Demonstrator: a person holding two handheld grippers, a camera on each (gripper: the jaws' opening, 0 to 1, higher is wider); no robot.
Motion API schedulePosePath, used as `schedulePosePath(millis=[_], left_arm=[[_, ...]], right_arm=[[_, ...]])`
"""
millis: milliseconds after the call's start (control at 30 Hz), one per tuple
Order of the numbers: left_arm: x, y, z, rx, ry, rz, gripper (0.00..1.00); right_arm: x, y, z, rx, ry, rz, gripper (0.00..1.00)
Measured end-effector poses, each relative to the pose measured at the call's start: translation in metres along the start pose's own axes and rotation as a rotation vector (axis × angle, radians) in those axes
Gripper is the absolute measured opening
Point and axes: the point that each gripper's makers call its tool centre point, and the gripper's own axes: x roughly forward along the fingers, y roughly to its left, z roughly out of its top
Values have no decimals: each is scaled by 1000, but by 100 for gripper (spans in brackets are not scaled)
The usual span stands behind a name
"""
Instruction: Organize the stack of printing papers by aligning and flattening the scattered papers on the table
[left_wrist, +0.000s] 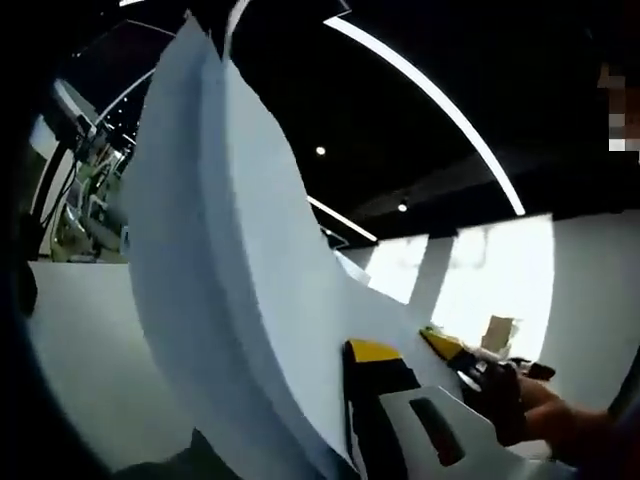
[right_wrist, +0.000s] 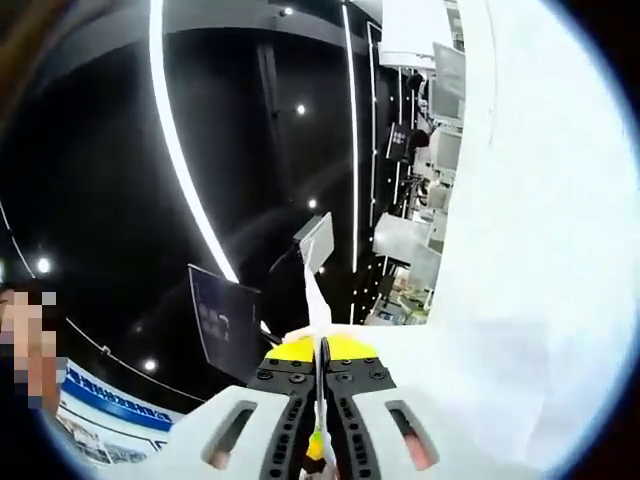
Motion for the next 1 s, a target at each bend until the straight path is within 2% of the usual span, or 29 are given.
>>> schedulePosePath(millis=[100,200,300,400,633,1000], left_arm=[[0,0,-1,0,4,1,7],[-1,1,-1,-10,5,5,6],[-1,3,0,-27,1,8,6],[-1,3,0,-33,2,8,6],[-1,4,0,-40,3,12,6],[-1,8,0,-54,6,25,7]], right_arm=[[0,0,1,-35,8,-11,0],[-1,5,8,-64,-15,-2,0],[-6,11,26,-128,-62,2,0],[-10,17,38,-198,-81,-5,0],[-14,21,43,-328,-63,-47,2],[-22,25,42,-404,-8,-52,3]])
